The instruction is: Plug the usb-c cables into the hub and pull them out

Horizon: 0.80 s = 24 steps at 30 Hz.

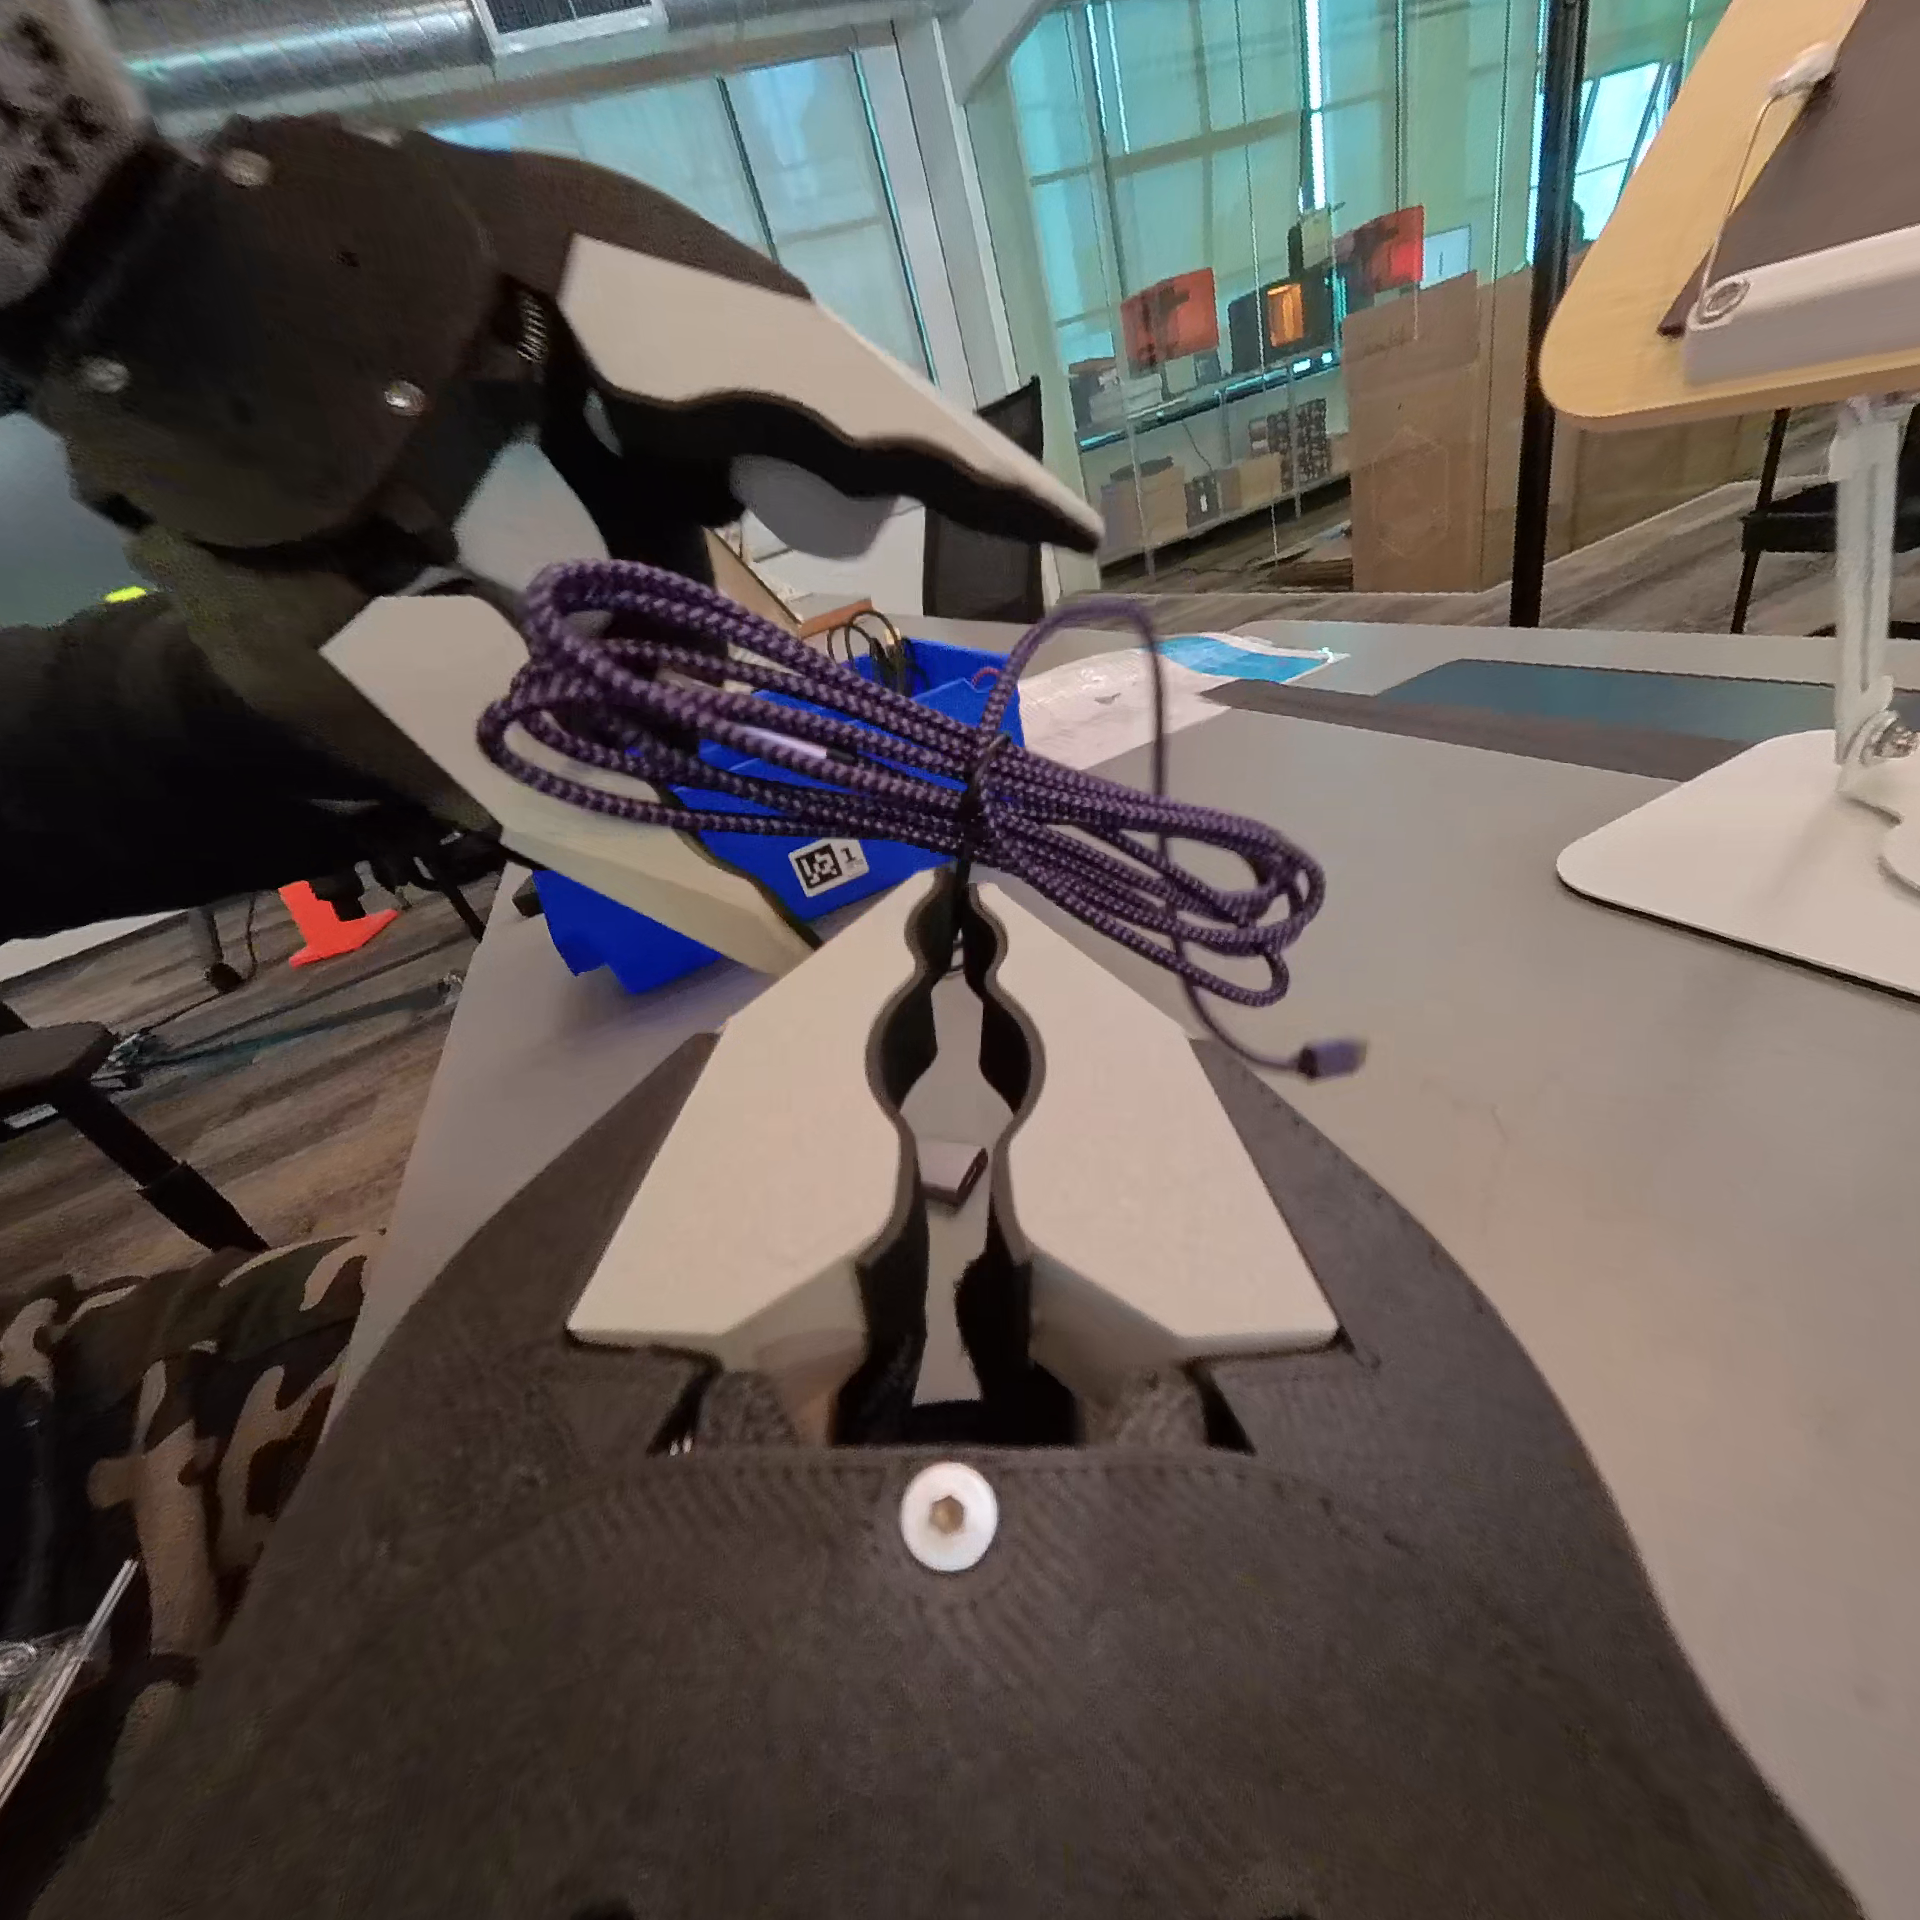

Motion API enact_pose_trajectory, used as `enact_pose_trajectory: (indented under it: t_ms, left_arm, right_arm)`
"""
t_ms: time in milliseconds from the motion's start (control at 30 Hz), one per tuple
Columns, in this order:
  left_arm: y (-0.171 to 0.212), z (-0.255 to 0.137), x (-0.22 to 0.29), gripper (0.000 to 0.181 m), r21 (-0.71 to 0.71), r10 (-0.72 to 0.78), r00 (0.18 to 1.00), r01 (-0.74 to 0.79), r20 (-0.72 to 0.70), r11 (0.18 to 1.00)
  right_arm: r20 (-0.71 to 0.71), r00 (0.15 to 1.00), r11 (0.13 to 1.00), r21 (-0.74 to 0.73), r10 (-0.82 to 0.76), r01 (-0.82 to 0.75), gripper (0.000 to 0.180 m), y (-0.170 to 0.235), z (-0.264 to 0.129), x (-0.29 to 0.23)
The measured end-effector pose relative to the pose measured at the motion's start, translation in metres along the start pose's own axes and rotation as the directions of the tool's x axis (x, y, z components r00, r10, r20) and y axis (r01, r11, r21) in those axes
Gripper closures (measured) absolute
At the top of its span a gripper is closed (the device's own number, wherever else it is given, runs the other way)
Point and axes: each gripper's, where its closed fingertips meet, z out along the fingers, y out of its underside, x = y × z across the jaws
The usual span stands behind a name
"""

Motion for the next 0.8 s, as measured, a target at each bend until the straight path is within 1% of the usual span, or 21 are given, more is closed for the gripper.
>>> enact_pose_trajectory:
  t_ms: [100, 133, 200, 233, 367, 400, 433, 500, 533, 567, 633, 667, 733, 800]
  left_arm:
    - [-0.007, -0.006, 0.002, 0.096, 0.008, 0.101, 0.994, -0.101, 0.053, 0.995]
    - [-0.009, -0.008, 0.006, 0.103, 0.004, 0.135, 0.99, -0.136, 0.046, 0.991]
    - [-0.007, -0.008, 0.015, 0.118, -0.033, 0.23, 0.973, -0.229, 0.013, 0.973]
    - [-0.006, -0.009, 0.019, 0.121, -0.041, 0.25, 0.968, -0.25, -0.01, 0.967]
    - [-0.011, -0.012, 0.024, 0.12, -0.036, 0.299, 0.949, -0.304, -0.103, 0.952]
    - [-0.014, -0.014, 0.025, 0.128, -0.031, 0.295, 0.946, -0.302, -0.132, 0.953]
    - [-0.017, -0.015, 0.025, 0.129, -0.024, 0.291, 0.943, -0.299, -0.16, 0.954]
    - [-0.023, -0.016, 0.021, 0.13, -0.007, 0.314, 0.933, -0.32, -0.174, 0.947]
    - [-0.021, -0.017, 0.023, 0.13, -0.023, 0.319, 0.923, -0.331, -0.215, 0.943]
    - [-0.02, -0.019, 0.018, 0.127, -0.036, 0.311, 0.927, -0.326, -0.209, 0.945]
    - [-0.022, -0.028, 0.01, 0.123, -0.02, 0.263, 0.942, -0.273, -0.209, 0.962]
    - [-0.021, -0.033, 0.005, 0.119, -0.015, 0.23, 0.951, -0.238, -0.208, 0.971]
    - [-0.008, -0.039, -0.004, 0.111, -0.038, 0.197, 0.962, -0.207, -0.191, 0.978]
    - [0.01, -0.042, -0.006, 0.107, -0.065, 0.215, 0.958, -0.231, -0.187, 0.971]
  right_arm:
    - [-0.002, 1.0, 0.999, -0.032, -0.02, 0.02, 0.18, 0.005, 0.003, -0.002]
    - [-0.003, 0.999, 0.998, -0.052, -0.043, 0.043, 0.18, 0.008, 0.005, -0.003]
    - [0.005, 0.999, 0.996, -0.075, -0.052, 0.052, 0.18, 0.012, 0.007, -0.005]
    - [0.011, 0.999, 0.995, -0.083, -0.054, 0.054, 0.18, 0.014, 0.008, -0.007]
    - [0.033, 0.997, 0.99, -0.12, -0.066, 0.07, 0.18, 0.021, 0.012, -0.011]
    - [0.044, 0.997, 0.99, -0.123, -0.067, 0.072, 0.18, 0.021, 0.013, -0.013]
    - [0.052, 0.996, 0.988, -0.132, -0.07, 0.077, 0.18, 0.023, 0.014, -0.015]
    - [0.066, 0.995, 0.986, -0.145, -0.078, 0.087, 0.18, 0.026, 0.016, -0.018]
    - [0.072, 0.995, 0.986, -0.146, -0.073, 0.083, 0.18, 0.026, 0.016, -0.018]
    - [0.071, 0.995, 0.987, -0.143, -0.063, 0.072, 0.18, 0.026, 0.015, -0.017]
    - [0.065, 0.997, 0.992, -0.12, -0.041, 0.049, 0.18, 0.022, 0.012, -0.014]
    - [0.066, 0.997, 0.993, -0.108, -0.029, 0.036, 0.18, 0.02, 0.011, -0.013]
    - [0.074, 0.997, 0.995, -0.094, -0.012, 0.019, 0.18, 0.017, 0.01, -0.013]
    - [0.082, 0.997, 0.995, -0.097, -0.015, 0.023, 0.18, 0.018, 0.011, -0.016]
